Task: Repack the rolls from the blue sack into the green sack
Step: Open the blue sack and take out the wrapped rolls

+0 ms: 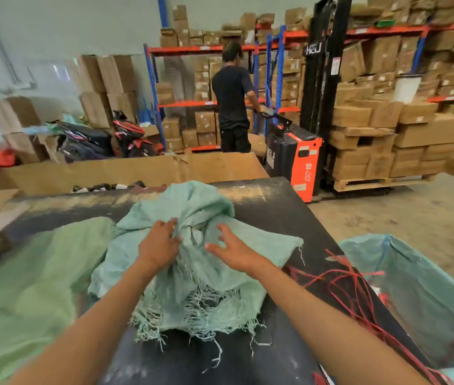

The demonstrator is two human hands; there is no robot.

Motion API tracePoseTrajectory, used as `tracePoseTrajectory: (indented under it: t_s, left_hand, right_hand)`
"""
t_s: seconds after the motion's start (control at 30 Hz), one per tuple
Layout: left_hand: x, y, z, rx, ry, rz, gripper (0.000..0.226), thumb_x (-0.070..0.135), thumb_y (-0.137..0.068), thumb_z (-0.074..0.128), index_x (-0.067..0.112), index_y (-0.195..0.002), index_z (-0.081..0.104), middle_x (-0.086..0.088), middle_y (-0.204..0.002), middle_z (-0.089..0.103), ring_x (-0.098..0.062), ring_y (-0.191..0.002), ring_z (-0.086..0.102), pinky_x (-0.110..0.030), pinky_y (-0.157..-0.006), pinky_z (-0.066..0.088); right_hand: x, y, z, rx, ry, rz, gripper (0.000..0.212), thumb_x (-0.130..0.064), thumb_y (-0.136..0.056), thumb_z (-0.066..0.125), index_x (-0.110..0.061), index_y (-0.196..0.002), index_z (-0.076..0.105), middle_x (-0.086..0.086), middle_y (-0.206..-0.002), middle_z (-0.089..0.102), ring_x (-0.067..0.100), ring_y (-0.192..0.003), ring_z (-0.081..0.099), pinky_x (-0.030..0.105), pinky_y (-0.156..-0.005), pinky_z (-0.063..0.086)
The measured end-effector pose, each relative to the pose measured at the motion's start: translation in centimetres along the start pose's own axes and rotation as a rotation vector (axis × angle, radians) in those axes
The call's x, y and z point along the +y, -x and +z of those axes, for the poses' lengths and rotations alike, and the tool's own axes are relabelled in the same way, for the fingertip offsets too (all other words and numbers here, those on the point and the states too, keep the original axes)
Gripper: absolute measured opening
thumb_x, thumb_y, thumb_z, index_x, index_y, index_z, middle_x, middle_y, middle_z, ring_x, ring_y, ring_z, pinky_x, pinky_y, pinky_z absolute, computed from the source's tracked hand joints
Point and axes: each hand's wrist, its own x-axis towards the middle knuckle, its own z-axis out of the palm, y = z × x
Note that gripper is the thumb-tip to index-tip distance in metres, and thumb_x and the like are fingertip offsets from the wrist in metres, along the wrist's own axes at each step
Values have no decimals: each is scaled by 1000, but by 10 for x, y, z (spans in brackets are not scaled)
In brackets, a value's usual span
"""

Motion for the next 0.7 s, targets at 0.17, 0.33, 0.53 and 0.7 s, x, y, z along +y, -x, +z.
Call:
tracePoseTrajectory:
  t_s: [0.17,0.33,0.53,0.7]
  left_hand:
    - [-14,17,-8,57,101,214,34,33,-80,49,14,-98,70,-8,-100,60,-29,-95,60,-39,-87,49]
    - [-20,64,-24,-139,361,335,26,18,-77,61,28,-101,61,14,-114,57,3,-102,56,-24,-91,48]
    - [-32,52,-76,159,462,159,31,40,-80,44,33,-74,74,14,-74,73,-10,-73,70,-40,-75,57]
    - [-23,7,-95,-36,420,207,73,56,-84,65,36,-147,35,9,-142,46,-16,-131,44,-43,-112,35]
  right_hand:
    - [2,-26,31,81,-270,51,56,-44,-93,63,-21,-141,45,1,-131,61,21,-122,58,30,-89,50]
    - [-19,-36,27,311,-516,-8,43,-34,-89,68,-22,-129,56,-5,-126,64,16,-116,61,36,-96,53]
    - [-52,0,36,272,-360,-222,35,11,-86,50,-19,-70,54,-6,-73,56,12,-74,50,19,-66,38]
    - [-67,34,54,13,-510,-221,19,3,-74,60,-11,-85,54,2,-83,67,13,-82,63,21,-75,47]
